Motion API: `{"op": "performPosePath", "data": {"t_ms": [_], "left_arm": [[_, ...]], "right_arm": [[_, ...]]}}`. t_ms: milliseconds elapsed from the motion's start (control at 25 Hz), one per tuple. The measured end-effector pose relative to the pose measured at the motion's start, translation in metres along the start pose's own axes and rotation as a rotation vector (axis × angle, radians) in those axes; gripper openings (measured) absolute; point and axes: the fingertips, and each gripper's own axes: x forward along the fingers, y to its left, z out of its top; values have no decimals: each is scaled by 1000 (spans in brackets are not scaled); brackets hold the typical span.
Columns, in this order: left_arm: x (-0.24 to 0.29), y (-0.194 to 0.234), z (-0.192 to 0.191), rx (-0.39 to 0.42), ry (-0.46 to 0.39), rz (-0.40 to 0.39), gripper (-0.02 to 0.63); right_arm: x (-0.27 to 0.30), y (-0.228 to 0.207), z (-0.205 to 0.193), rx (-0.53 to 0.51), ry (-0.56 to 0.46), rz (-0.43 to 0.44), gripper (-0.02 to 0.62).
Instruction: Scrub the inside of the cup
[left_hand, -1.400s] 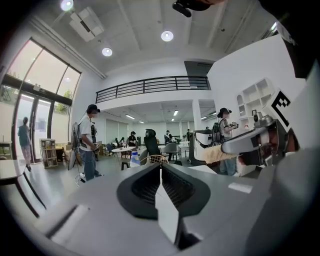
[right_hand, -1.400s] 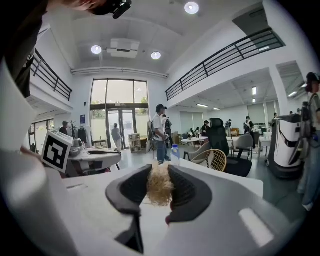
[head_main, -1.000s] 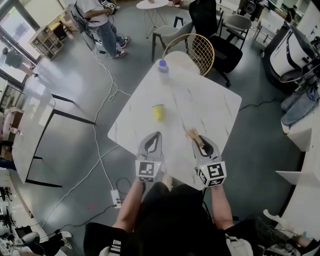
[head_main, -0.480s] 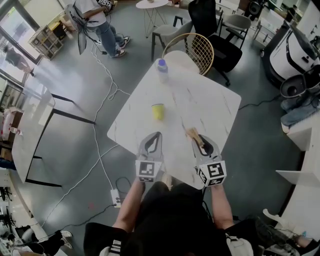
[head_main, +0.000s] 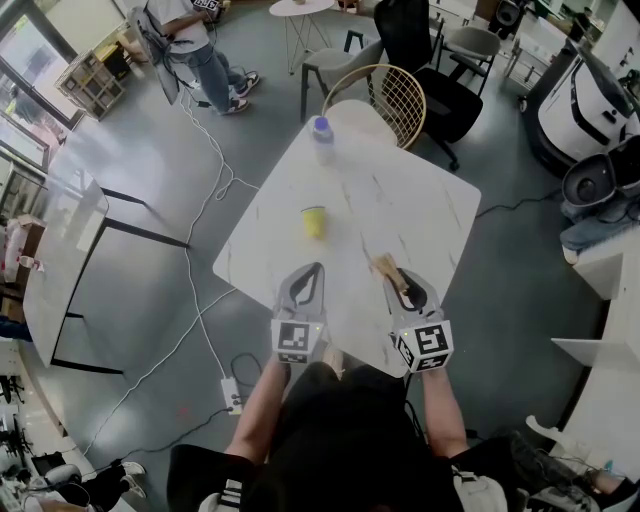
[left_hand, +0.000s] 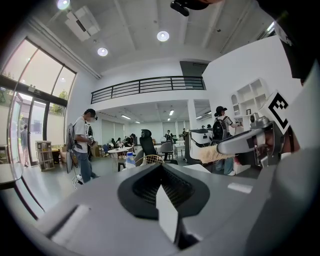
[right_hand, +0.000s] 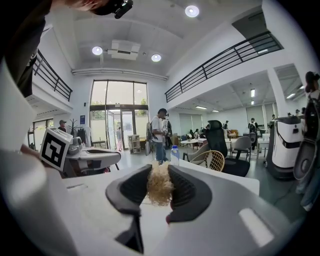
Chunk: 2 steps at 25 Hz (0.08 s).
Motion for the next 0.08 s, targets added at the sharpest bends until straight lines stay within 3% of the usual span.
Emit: {"op": "performPosePath", "data": {"t_ms": [80], "left_arm": [[0,0,2,1,-1,0,8]], "right_arm": [[0,0,1,0,0,0,106]]}}
